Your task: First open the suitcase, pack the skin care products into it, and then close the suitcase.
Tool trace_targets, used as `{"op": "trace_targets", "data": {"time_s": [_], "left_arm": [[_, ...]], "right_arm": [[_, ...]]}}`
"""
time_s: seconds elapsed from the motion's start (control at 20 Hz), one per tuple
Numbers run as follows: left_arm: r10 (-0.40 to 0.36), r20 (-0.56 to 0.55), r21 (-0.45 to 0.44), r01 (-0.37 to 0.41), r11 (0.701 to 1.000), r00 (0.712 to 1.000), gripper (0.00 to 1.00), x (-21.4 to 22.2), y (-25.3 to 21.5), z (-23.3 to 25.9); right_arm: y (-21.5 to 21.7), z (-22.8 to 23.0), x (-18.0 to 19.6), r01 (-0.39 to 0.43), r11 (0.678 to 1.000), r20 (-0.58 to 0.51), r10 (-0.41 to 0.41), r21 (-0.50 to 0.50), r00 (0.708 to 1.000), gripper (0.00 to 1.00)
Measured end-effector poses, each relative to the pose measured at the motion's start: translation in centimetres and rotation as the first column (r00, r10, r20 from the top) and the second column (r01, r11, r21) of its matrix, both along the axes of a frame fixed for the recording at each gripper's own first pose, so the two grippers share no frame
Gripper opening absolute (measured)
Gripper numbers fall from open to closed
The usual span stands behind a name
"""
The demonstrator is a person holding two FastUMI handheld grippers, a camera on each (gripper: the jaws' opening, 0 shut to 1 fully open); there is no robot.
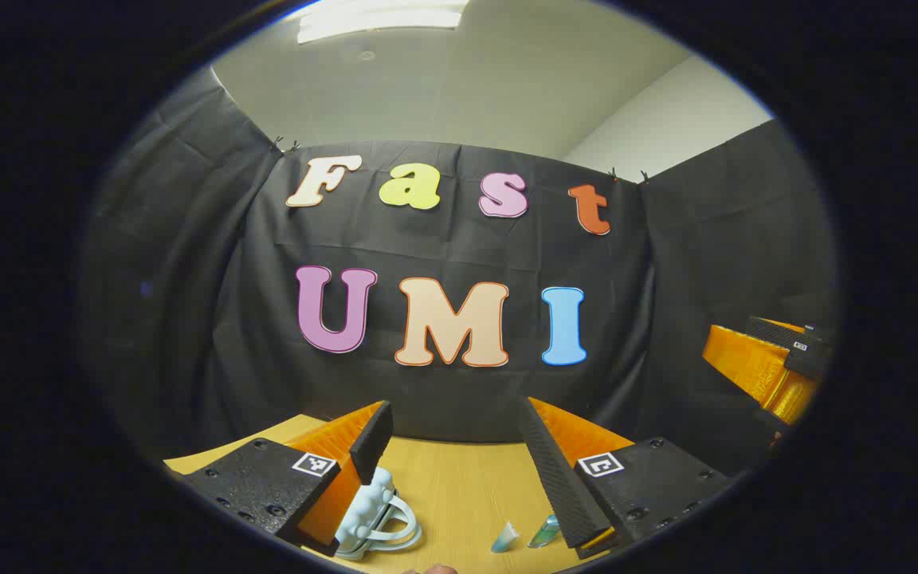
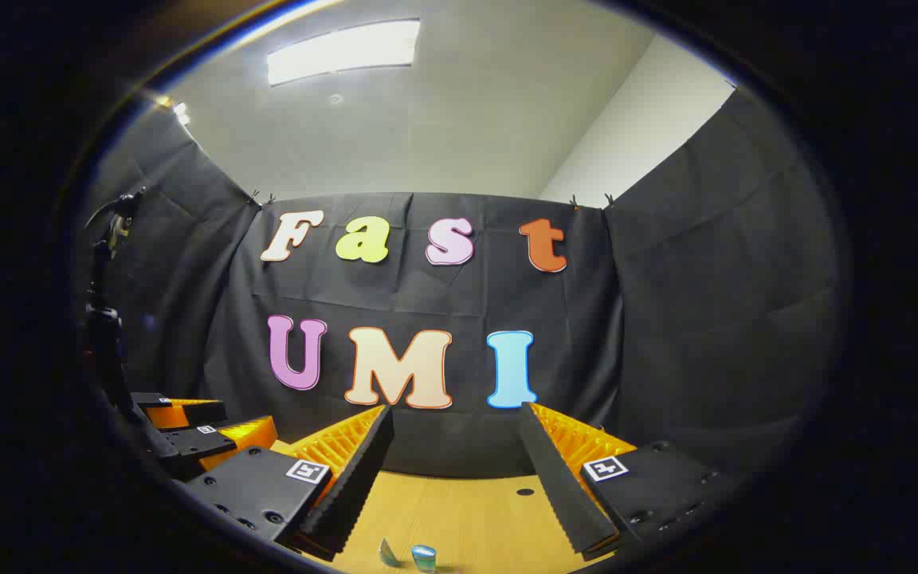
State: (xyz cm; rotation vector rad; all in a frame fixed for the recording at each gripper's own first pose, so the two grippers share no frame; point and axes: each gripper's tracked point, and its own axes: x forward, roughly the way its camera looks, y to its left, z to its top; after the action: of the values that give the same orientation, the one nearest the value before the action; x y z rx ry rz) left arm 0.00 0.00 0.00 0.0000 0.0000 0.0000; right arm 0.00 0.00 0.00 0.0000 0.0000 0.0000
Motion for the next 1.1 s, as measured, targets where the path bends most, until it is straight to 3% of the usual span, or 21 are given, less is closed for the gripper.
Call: {"op": "trace_targets", "data": {"time_s": [0.4, 0.75, 0.95, 1.1], "left_arm": [[0.011, -0.032, 0.041, -0.009, 0.999, 0.999, 0.94, 2.1, -1.0, -1.7], [0.121, -0.083, 0.063, -0.116, 0.991, 0.989, 0.94, 3.7, 0.3, -4.7], [0.161, -0.188, 0.084, -0.148, 0.985, 0.969, 0.94, 4.1, 3.0, -9.5], [0.144, -0.301, 0.072, -0.128, 0.989, 0.943, 0.95, 4.8, 4.7, -14.3]], "right_arm": [[-2.2, -2.1, 2.5, -0.001, 1.000, -0.032, 0.002, 0.016, 0.999, 1.00], [-3.4, -5.3, 5.8, -0.094, 0.993, -0.057, 0.098, 0.065, 0.994, 0.99], [-3.8, -8.1, 7.5, -0.083, 0.992, -0.109, 0.093, 0.093, 0.990, 0.99], [-3.6, -9.4, 8.9, -0.039, 0.996, -0.141, 0.051, 0.084, 0.989, 0.98]]}}
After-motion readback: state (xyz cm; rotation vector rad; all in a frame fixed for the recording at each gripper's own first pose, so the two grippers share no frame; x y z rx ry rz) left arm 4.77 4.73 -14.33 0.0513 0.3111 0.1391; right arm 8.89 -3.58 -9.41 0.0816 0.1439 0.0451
